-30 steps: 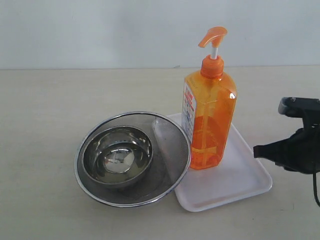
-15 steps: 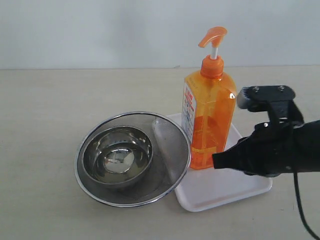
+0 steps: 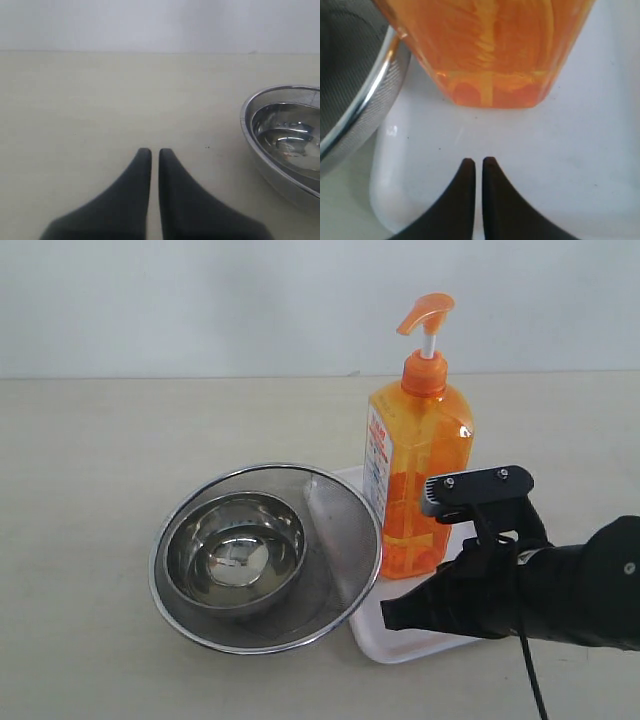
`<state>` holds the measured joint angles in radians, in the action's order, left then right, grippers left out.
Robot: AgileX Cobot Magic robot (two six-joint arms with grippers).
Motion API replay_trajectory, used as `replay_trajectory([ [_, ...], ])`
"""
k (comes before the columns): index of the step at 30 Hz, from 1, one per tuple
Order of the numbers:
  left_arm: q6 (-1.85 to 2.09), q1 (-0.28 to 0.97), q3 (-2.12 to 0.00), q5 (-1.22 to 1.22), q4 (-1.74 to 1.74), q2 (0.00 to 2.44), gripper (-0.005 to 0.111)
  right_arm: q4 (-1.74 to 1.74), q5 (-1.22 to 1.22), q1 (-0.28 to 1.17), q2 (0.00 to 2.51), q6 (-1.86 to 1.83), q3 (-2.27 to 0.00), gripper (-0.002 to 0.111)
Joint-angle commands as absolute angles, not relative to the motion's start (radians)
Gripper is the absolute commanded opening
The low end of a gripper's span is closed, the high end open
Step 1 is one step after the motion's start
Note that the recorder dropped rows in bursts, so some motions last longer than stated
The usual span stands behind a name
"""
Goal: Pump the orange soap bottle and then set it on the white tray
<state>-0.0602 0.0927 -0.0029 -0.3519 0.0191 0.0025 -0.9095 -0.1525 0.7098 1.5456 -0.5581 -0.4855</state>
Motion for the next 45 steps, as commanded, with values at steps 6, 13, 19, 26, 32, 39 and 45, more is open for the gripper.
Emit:
replay_trajectory([
  [6,-0.059,0.09,0.0,-0.341,0.015,0.0,0.005,-0.907,-0.154,0.721,1.546,-0.521,-0.536,0.0],
  [13,-0.059,0.09,0.0,-0.341,0.015,0.0,0.005,-0.907,-0.189,0.769,1.546,-0.504,-0.551,0.0],
  [19,-0.059,0.09,0.0,-0.341,0.015,0.0,0.005,-0.89,-0.194,0.788,1.546,-0.494,-0.572,0.0],
  [26,-0.059,0.09,0.0,-0.341,0.015,0.0,0.005,-0.886,-0.153,0.788,1.546,-0.492,-0.609,0.0],
  [32,-0.059,0.09,0.0,-0.341,0.015,0.0,0.005,-0.883,-0.183,0.788,1.532,-0.509,-0.609,0.0],
  [39,-0.059,0.09,0.0,-0.341,0.015,0.0,0.005,-0.883,-0.193,0.788,1.384,-0.528,-0.537,0.0],
  [45,-0.059,0.09,0.0,-0.341,0.015,0.0,0.005,-0.887,-0.218,0.788,1.223,-0.515,-0.42,0.0],
])
